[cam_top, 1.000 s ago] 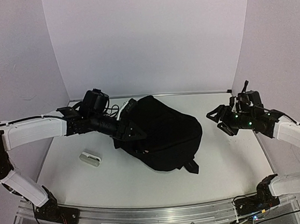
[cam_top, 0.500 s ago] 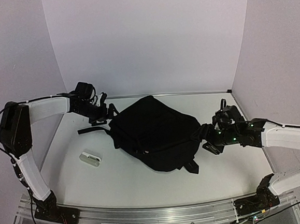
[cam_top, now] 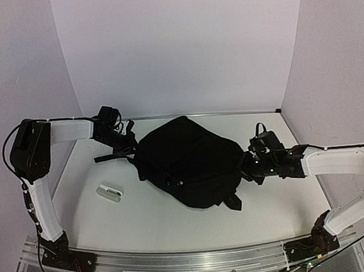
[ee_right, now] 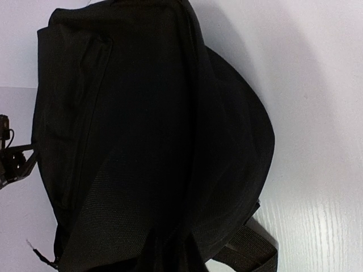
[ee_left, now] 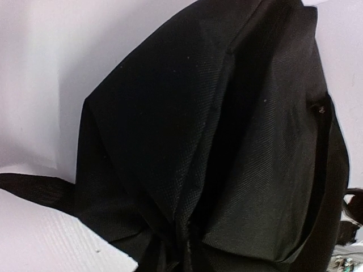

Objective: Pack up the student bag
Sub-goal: Adjust the student bag at the center of the board.

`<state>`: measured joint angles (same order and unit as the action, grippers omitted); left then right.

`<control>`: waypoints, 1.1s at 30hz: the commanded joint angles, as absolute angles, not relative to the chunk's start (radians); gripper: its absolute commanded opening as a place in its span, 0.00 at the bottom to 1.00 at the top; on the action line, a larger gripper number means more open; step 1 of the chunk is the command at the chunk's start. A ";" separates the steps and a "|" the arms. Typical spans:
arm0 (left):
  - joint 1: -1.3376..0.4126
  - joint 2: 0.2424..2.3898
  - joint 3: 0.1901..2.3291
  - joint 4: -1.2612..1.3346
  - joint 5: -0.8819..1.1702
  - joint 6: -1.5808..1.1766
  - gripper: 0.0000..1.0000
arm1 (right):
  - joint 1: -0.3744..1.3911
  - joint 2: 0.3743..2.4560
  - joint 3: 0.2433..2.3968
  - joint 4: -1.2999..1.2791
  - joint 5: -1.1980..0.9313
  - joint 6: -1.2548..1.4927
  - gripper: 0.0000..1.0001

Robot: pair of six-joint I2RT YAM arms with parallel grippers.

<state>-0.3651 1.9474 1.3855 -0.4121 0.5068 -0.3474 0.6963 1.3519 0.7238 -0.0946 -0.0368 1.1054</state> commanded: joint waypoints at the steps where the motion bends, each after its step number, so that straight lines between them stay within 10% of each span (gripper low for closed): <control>1: -0.380 1.877 1.299 -0.316 0.643 -0.347 0.00 | 0.647 1.404 0.808 -0.063 0.061 1.025 0.00; 11: -0.688 1.668 1.088 -0.348 0.686 -0.300 0.00 | 0.435 1.665 1.104 -0.086 0.049 0.717 0.00; 14: -0.817 1.602 1.048 -0.320 0.677 -0.347 0.03 | 0.420 1.770 1.252 -0.149 0.070 0.626 0.14; 22: -0.881 1.469 1.091 -0.416 0.522 -0.413 0.54 | 0.420 1.771 1.442 -0.299 0.071 0.535 0.59; 33: -0.696 1.599 1.333 -0.467 0.341 -0.260 0.90 | 0.655 1.535 1.335 -0.357 -0.010 0.655 0.67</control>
<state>-0.6988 1.5137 1.2125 -0.4401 0.4375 -0.3848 0.5300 1.6156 1.3904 -0.3283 0.0051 0.5925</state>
